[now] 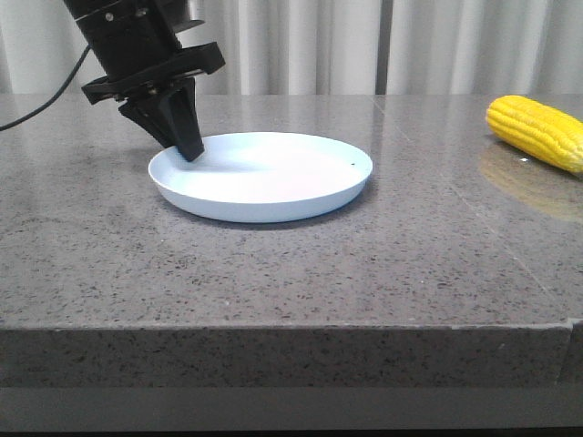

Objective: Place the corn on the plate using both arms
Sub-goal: 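Push the white plate with the left gripper toward the table center, then raise the left gripper up and away from the plate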

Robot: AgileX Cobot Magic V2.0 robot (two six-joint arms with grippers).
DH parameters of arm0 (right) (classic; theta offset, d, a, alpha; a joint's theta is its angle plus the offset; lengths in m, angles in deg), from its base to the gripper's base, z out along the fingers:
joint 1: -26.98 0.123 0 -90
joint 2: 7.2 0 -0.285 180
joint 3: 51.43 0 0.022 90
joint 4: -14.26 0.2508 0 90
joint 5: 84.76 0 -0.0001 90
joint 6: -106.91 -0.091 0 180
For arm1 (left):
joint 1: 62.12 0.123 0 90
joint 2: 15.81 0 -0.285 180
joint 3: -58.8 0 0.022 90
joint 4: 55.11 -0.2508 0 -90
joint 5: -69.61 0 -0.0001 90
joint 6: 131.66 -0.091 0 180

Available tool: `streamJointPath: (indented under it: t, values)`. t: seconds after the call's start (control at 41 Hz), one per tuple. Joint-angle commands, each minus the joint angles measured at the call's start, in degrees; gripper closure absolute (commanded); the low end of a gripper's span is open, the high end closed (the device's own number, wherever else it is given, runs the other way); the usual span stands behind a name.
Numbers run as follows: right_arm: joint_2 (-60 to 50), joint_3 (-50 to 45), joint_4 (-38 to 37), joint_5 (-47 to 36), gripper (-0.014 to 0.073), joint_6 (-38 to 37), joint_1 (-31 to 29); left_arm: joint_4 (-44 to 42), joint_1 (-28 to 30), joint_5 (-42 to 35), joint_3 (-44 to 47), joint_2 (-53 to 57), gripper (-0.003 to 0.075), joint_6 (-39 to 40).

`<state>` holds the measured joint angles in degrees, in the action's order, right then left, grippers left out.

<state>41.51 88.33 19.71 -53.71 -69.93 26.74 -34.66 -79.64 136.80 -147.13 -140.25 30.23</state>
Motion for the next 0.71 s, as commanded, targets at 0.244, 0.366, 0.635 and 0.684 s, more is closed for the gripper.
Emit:
streamJointPath:
  t: [0.244, 0.366, 0.635, 0.684]
  values:
    - [0.1, 2.0, 0.1, -4.2, 0.0, 0.4, -0.1, -4.1, -0.3, 0.9, -1.9, 6.3, 0.0237, 0.5]
    - [0.1, 2.0, 0.1, -4.2, 0.0, 0.4, -0.1, -6.6, -0.5, 0.9, -1.9, 10.3, 0.0239, 2.9]
    - [0.1, 2.0, 0.1, -4.2, 0.0, 0.4, -0.1, -21.5, -8.9, 2.2, -0.3, 20.5, 0.024, 10.3]
    - [0.1, 2.0, 0.1, -4.2, 0.0, 0.4, -0.1, -23.4, -10.8, 1.9, 1.1, 22.8, 0.024, 11.7]
